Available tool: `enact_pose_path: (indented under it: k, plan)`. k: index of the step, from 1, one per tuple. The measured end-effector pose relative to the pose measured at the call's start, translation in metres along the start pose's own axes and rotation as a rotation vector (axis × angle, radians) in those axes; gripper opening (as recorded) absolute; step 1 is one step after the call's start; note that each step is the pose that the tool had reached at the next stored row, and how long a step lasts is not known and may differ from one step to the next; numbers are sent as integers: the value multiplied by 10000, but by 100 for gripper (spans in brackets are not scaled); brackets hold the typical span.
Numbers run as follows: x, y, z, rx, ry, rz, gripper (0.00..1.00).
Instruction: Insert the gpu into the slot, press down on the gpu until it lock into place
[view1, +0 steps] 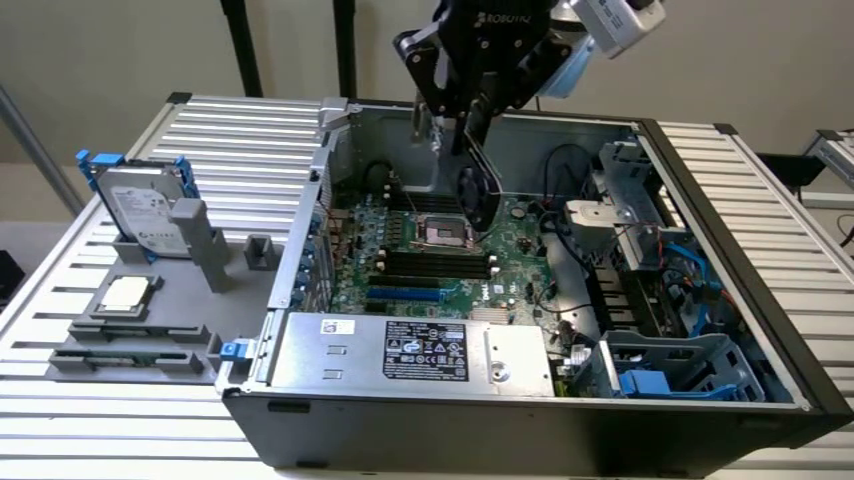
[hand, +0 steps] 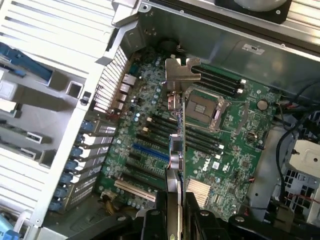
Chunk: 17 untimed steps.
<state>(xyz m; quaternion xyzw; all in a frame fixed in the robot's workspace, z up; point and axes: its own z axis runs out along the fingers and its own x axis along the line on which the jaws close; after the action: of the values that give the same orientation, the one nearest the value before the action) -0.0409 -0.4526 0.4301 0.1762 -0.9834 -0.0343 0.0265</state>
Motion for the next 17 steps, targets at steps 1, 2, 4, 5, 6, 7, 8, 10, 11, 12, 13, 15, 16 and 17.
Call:
enact_pose_path:
  k: [1,2,4,5,6,7,8,10,11,12,13,15,16,17]
  plan:
    - [0,0,4,8,15,-195,26]
    - [0,-1,8,15,28,-374,26]
    - [-1,-1,16,29,56,-732,26]
    - [-1,-2,20,36,69,-912,26]
    - [-1,-2,24,43,83,-1091,26]
    - [-1,-2,29,50,97,-1271,26]
    - [-1,-3,33,58,112,-1466,26]
    - [-2,-3,41,73,140,-1819,26]
    - [-2,-4,46,80,154,-2003,26]
    - [-2,-4,50,87,168,-2183,26]
    - [-2,-4,54,94,181,-2356,26]
    - [-3,-5,62,109,209,-2731,26]
    - [-3,-5,63,117,225,-2915,26]
    - [-3,-5,64,124,238,-3084,26]
